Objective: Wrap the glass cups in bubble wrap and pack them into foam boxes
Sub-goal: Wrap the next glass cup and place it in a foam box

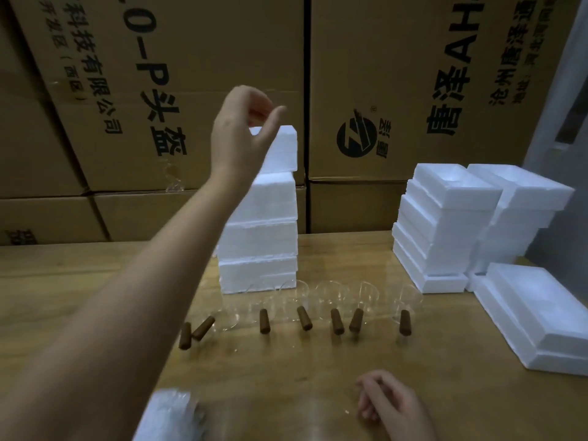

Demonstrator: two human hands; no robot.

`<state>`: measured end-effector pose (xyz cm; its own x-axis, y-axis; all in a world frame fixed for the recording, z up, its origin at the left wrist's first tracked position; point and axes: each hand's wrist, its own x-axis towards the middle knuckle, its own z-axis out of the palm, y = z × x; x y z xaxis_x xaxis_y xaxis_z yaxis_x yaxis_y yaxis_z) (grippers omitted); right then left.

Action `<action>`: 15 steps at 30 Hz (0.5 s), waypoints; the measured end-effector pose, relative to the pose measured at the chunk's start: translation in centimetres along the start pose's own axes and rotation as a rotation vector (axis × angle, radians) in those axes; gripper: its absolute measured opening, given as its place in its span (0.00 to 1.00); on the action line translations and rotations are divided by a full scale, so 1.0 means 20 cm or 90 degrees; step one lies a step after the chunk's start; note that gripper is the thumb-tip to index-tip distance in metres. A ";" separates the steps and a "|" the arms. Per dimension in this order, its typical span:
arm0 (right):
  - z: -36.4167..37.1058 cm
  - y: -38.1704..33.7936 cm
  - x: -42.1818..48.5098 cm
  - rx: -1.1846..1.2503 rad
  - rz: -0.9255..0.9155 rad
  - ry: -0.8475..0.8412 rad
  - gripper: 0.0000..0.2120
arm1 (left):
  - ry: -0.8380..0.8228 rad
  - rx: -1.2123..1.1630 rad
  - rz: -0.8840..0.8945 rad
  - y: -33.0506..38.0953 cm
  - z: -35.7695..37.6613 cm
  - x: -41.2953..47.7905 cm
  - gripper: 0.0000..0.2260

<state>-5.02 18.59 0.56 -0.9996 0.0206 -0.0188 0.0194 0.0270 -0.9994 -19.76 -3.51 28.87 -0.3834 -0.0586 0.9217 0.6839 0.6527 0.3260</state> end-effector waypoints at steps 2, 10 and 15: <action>0.00 0.00 -0.01 -0.002 -0.013 -0.005 0.09 | 0.012 -0.084 -0.004 0.21 -0.06 -0.15 0.08; 0.02 0.02 -0.05 -0.048 -0.071 -0.009 0.11 | -0.120 -0.199 -0.140 0.60 -0.07 -1.14 0.18; 0.03 0.04 -0.04 -0.056 -0.082 -0.011 0.09 | -0.355 -0.205 -0.401 0.52 -0.05 -1.70 0.16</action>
<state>-4.20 18.00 -0.16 -0.9942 -0.0054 0.1076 -0.1075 0.1158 -0.9874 0.94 4.53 1.00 -0.9341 0.0961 0.3438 0.3539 0.3748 0.8569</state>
